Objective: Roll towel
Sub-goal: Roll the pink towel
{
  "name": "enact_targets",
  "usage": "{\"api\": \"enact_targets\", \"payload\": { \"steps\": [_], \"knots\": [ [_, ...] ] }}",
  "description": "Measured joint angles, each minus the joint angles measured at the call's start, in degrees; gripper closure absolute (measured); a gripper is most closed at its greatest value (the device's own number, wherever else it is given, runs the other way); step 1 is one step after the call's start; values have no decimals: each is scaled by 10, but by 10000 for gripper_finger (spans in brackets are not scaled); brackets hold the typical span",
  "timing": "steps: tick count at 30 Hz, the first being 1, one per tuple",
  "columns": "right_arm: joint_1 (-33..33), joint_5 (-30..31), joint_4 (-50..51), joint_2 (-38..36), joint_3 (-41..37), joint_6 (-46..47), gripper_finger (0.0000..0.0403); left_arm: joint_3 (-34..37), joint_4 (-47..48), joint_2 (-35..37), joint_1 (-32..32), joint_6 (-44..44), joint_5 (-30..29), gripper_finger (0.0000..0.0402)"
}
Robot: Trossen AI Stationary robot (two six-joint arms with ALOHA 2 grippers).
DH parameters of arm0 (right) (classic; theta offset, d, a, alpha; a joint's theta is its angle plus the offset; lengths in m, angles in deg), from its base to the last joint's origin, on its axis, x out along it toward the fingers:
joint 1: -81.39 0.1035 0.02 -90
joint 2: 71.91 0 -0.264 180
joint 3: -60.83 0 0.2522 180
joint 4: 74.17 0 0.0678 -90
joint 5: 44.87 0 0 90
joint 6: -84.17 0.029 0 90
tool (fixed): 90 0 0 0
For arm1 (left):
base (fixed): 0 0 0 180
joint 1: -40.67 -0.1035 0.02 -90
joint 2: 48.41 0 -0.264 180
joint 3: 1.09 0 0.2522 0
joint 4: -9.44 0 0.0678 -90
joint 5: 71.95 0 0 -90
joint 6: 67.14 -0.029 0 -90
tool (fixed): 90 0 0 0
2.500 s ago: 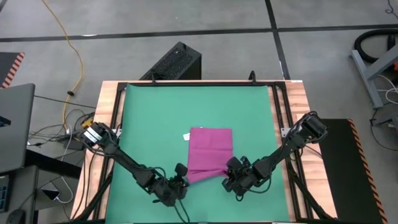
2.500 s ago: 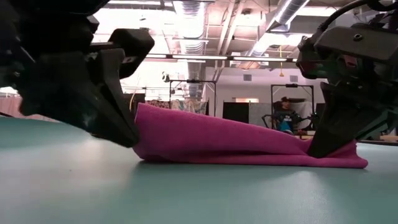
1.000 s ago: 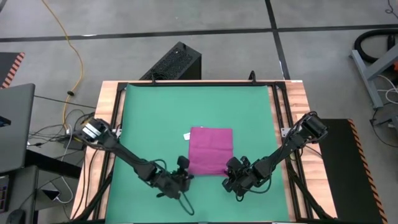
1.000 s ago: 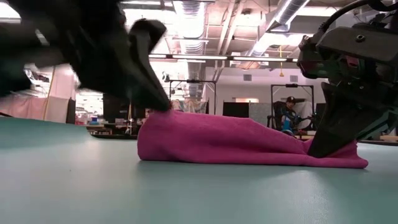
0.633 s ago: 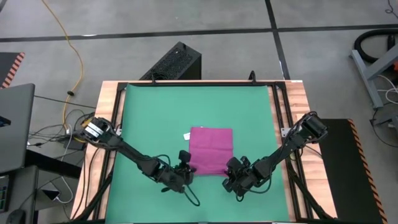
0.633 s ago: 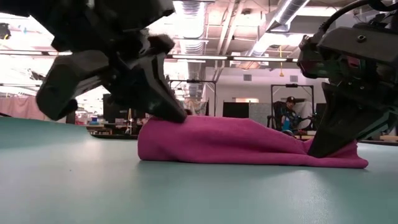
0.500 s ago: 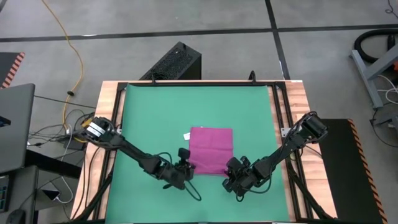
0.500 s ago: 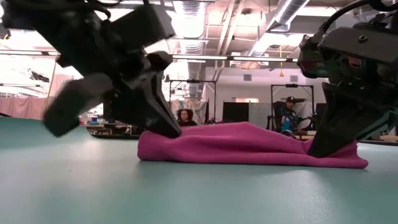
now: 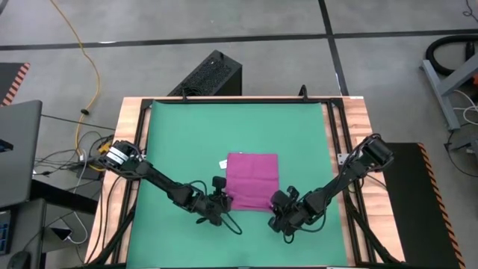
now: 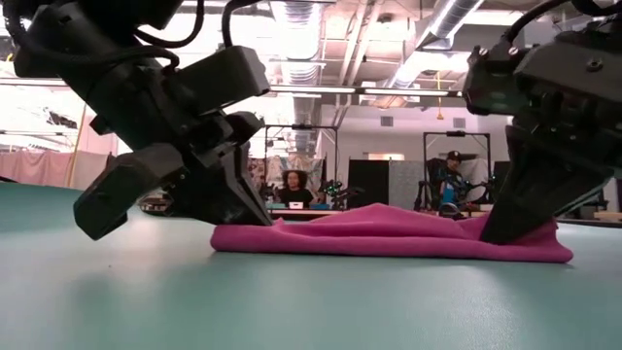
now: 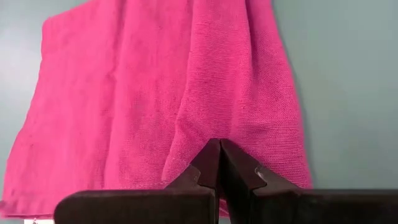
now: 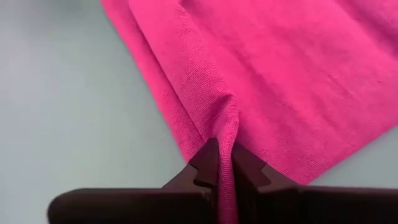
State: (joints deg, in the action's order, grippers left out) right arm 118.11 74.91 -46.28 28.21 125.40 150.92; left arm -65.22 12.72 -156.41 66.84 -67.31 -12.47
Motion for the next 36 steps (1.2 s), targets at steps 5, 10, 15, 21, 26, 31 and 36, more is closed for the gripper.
{"api": "enact_targets", "payload": {
  "steps": [5,10,15,21,26,31,36],
  "knots": [
    [4,21,18,-8,5,-17,352,0,7,0,0,7,3,401],
    [7,30,45,-9,5,-23,332,0,15,0,0,9,3,402],
    [11,41,76,-27,5,-23,278,0,29,0,1,11,3,401],
    [21,135,105,-79,5,-59,232,0,33,0,1,19,3,401],
    [60,233,84,-103,6,-172,253,0,35,0,1,28,3,401],
    [63,218,19,-59,5,-208,331,0,34,0,0,28,3,401],
    [52,211,-50,1,4,-251,392,0,34,0,0,32,3,402]
  ]
}}
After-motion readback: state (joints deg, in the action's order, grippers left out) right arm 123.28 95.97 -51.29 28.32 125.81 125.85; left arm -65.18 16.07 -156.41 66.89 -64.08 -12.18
